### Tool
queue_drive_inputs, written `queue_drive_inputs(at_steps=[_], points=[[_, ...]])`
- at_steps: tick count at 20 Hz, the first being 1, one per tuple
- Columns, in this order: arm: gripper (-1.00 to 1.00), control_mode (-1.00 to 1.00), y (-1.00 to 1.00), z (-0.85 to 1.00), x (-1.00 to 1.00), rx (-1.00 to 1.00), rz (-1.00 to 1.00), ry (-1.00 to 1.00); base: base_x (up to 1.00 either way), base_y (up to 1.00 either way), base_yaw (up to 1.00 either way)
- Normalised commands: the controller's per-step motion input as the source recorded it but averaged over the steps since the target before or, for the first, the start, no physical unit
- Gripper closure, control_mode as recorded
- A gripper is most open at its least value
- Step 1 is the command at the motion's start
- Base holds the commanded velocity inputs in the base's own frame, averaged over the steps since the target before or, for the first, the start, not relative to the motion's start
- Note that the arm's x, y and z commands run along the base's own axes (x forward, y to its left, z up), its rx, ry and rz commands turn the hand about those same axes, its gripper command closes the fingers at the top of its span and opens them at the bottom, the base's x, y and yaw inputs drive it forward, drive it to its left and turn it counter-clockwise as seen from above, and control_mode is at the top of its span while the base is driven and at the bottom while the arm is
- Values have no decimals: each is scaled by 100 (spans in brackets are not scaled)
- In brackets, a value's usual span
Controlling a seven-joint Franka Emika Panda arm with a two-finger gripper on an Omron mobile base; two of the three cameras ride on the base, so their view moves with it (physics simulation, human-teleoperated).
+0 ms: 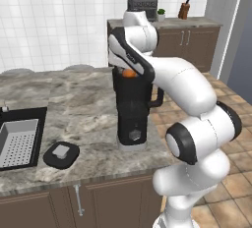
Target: Open the blender lid, put the tangerine in the blender, close the lid, and start the blender.
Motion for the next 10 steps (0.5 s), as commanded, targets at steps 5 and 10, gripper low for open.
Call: queue_drive_inputs(at_steps=[5,10], points=[[-100,-100,-15,-11,-5,0,4,-2,0,0,0],[-100,-100,-32,26,-17,0,0,-9,0,0,0]])
